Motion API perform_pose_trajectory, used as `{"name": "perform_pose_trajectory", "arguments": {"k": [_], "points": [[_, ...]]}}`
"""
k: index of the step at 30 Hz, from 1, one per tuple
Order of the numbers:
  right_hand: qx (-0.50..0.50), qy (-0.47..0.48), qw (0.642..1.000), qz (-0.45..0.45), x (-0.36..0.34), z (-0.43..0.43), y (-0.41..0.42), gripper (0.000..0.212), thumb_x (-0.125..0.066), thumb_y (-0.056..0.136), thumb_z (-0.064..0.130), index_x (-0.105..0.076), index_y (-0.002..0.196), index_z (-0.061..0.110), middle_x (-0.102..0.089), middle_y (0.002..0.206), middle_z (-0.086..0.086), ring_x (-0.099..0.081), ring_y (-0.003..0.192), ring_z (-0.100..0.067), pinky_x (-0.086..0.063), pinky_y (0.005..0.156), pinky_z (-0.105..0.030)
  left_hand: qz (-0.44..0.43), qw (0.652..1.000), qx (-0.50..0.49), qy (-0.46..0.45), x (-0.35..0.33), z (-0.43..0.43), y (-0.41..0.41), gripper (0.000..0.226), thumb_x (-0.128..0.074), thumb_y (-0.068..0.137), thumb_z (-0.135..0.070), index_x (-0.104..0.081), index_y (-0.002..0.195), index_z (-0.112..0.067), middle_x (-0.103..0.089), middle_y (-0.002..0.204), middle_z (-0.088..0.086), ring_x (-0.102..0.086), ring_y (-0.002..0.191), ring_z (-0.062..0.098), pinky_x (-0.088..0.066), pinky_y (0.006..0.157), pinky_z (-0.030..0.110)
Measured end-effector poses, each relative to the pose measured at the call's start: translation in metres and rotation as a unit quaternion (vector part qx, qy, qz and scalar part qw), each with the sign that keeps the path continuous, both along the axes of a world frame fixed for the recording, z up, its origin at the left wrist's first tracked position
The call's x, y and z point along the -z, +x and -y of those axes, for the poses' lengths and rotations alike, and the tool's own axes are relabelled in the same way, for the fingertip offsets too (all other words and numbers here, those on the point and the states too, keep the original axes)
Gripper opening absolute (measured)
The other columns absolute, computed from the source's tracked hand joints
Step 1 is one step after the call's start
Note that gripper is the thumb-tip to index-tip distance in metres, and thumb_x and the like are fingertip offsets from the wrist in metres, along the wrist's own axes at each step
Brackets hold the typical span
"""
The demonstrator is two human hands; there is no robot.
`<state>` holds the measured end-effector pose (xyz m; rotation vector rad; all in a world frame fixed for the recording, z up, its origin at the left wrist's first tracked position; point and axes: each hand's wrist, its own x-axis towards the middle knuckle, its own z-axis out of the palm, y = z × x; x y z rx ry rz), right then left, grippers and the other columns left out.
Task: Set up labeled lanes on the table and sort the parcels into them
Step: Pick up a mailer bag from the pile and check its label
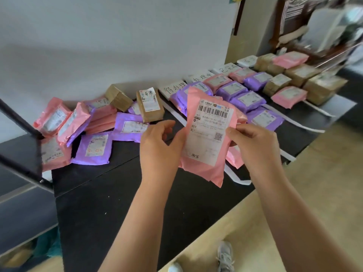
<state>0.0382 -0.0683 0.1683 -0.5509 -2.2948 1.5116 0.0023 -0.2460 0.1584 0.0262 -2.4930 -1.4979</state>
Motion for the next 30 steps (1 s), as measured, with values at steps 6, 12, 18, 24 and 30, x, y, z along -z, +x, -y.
{"name": "perform_pose_trajectory", "arguments": {"k": [6,12,18,24,30], "points": [[0.063,-0.057,0.996,-0.022,0.008,-0.043,0.013,0.018,-0.069,0.091,0.019,-0.070,0.078,0.031,-0.073,0.085,0.018,-0.071,0.076,-0.001,-0.055,0.071,-0.023,-0.009,0.999,0.010,-0.030,0.003,-0.036,0.008,0.008,-0.068,0.090,-0.031,-0.070,0.095,-0.025,-0.063,0.092,-0.012,-0.057,0.087,0.006,-0.046,0.071,0.020],[0.082,-0.096,0.992,-0.030,0.008,-0.104,0.017,0.014,-0.068,0.091,0.017,-0.075,0.079,0.019,-0.074,0.078,0.009,-0.072,0.079,-0.009,-0.058,0.070,-0.025,0.018,0.995,0.077,-0.053,0.009,-0.116,0.021,0.025,-0.066,0.091,-0.038,-0.072,0.110,-0.024,-0.061,0.093,-0.012,-0.056,0.093,0.010,-0.045,0.077,0.024],[0.064,-0.068,0.995,0.027,0.028,-0.194,0.029,0.016,-0.065,0.091,0.017,-0.072,0.077,0.015,-0.073,0.075,0.007,-0.072,0.074,-0.014,-0.059,0.078,-0.041,0.096,0.993,0.062,-0.013,0.025,-0.210,0.029,0.016,-0.067,0.092,-0.030,-0.071,0.107,-0.025,-0.062,0.090,-0.018,-0.058,0.086,0.001,-0.047,0.074,0.019],[0.069,-0.073,0.992,0.082,0.052,-0.277,0.041,0.014,-0.069,0.087,0.013,-0.069,0.074,0.014,-0.072,0.071,0.002,-0.072,0.074,-0.019,-0.059,0.071,-0.035,0.125,0.989,0.081,-0.015,0.043,-0.289,0.040,0.004,-0.065,0.094,-0.025,-0.065,0.094,-0.029,-0.061,0.087,-0.020,-0.058,0.083,0.002,-0.044,0.065,0.015],[0.108,-0.044,0.990,0.078,0.068,-0.332,0.035,0.015,-0.072,0.087,0.023,-0.059,0.093,0.021,-0.063,0.088,0.008,-0.062,0.081,-0.012,-0.047,0.066,-0.024,0.135,0.984,0.105,-0.042,0.060,-0.339,0.027,0.006,-0.062,0.096,-0.025,-0.067,0.092,-0.026,-0.063,0.090,-0.017,-0.060,0.084,0.004,-0.051,0.068,0.022]]}}
